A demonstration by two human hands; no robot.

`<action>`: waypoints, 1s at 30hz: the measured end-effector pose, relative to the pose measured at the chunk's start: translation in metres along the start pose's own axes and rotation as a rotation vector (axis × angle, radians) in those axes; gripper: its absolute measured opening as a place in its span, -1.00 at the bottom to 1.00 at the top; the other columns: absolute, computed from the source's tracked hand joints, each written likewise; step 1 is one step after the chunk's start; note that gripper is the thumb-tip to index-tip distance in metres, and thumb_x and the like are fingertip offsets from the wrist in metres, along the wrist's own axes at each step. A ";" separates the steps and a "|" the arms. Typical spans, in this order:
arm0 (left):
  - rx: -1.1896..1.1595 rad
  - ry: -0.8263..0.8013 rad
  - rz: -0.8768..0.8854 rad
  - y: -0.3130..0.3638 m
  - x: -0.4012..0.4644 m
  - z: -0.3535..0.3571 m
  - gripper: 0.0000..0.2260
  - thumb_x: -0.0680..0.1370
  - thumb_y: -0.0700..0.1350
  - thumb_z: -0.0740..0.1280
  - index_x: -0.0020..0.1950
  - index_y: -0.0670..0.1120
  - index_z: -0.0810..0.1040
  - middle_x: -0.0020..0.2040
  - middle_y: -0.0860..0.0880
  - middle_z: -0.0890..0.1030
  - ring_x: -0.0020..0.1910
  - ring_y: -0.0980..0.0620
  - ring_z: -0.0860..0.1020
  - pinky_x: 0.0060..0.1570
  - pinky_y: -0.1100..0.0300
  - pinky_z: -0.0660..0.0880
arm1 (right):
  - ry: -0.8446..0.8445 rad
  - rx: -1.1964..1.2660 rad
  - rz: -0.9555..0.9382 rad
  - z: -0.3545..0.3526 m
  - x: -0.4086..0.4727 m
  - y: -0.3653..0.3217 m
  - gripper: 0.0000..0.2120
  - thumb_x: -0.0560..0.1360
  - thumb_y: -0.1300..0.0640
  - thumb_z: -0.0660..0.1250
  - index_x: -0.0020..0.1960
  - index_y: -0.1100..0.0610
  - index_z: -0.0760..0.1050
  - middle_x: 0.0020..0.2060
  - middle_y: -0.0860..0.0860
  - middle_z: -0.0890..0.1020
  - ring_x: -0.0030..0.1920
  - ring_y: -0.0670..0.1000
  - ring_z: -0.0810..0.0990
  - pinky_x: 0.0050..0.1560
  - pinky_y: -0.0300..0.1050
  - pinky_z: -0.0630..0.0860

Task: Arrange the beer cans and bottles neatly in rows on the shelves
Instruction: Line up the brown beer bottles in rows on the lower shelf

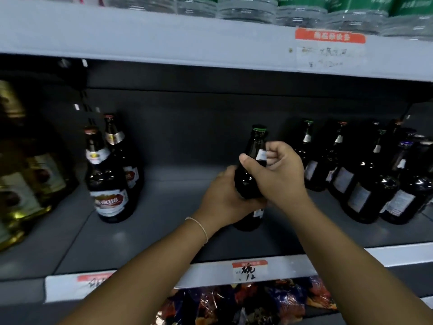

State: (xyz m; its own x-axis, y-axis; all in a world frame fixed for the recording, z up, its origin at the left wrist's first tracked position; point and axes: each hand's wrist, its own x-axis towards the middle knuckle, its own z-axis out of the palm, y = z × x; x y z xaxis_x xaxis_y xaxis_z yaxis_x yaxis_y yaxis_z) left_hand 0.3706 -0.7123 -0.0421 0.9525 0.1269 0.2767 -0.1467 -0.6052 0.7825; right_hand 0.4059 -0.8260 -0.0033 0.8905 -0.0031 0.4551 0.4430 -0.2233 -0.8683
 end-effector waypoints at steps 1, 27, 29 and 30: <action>0.014 0.018 -0.025 -0.004 -0.005 -0.008 -0.31 0.11 0.28 0.51 0.16 0.11 0.41 0.05 0.15 0.59 0.03 0.16 0.57 -0.02 0.14 0.56 | -0.004 0.002 0.000 0.010 -0.006 -0.007 -0.59 0.34 0.05 0.61 0.06 0.04 0.48 -0.15 -0.11 0.60 -0.14 -0.17 0.62 -0.02 -0.21 0.61; -0.477 -0.201 -0.036 -0.135 -0.098 -0.211 -0.35 0.27 -0.31 0.58 0.31 -0.06 0.47 0.18 -0.07 0.63 0.21 -0.05 0.58 0.28 -0.12 0.46 | -0.497 0.148 -0.088 0.174 -0.111 -0.093 -0.83 0.46 0.27 0.49 -0.03 0.07 0.56 -0.12 0.18 0.68 -0.14 0.01 0.66 -0.12 -0.20 0.60; -0.479 -0.202 -0.027 -0.141 -0.103 -0.220 -0.38 0.30 -0.34 0.57 0.30 -0.08 0.47 0.18 -0.08 0.63 0.21 -0.05 0.58 0.28 -0.11 0.47 | -0.478 0.177 -0.075 0.187 -0.118 -0.096 -0.79 0.46 0.27 0.49 0.01 0.06 0.57 -0.09 0.17 0.69 -0.11 0.02 0.68 -0.10 -0.20 0.62; -0.484 -0.192 -0.027 -0.143 -0.105 -0.225 -0.40 0.31 -0.36 0.55 0.30 -0.09 0.47 0.18 -0.08 0.63 0.20 -0.05 0.59 0.28 -0.09 0.47 | -0.473 0.190 -0.067 0.193 -0.120 -0.098 -0.78 0.46 0.28 0.50 0.04 0.06 0.57 -0.09 0.15 0.69 -0.10 0.02 0.69 -0.09 -0.20 0.62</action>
State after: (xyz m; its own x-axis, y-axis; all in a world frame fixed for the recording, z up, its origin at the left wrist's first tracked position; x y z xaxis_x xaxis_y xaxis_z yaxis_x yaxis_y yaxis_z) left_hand 0.2313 -0.4626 -0.0580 0.9828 -0.0360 0.1812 -0.1847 -0.1654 0.9688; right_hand 0.2757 -0.6159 -0.0111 0.7895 0.4567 0.4100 0.4726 -0.0261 -0.8809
